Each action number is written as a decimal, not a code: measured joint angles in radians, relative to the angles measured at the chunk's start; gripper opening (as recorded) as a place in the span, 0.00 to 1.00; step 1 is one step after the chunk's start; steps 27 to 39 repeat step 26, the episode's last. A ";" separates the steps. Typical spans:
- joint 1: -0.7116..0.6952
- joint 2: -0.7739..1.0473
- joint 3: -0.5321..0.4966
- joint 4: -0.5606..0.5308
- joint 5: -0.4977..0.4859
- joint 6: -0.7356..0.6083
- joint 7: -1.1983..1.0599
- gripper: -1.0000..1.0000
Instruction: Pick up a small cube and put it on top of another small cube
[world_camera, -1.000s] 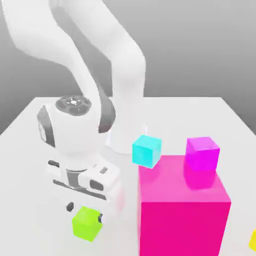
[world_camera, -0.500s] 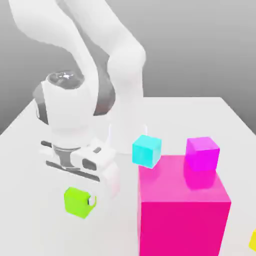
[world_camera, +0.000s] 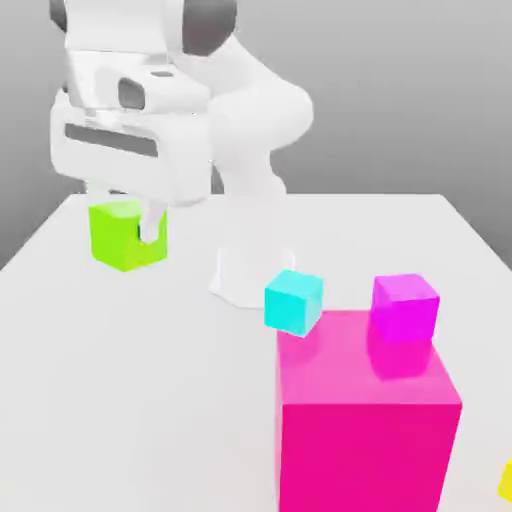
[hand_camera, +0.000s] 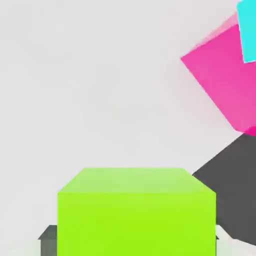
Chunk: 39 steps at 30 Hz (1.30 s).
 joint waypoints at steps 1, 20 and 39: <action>0.006 0.002 0.028 0.008 0.017 -0.015 0.023 0.00; 0.341 0.394 0.146 0.068 0.408 0.120 0.405 0.00; 0.356 0.449 0.102 0.005 0.416 0.233 0.397 1.00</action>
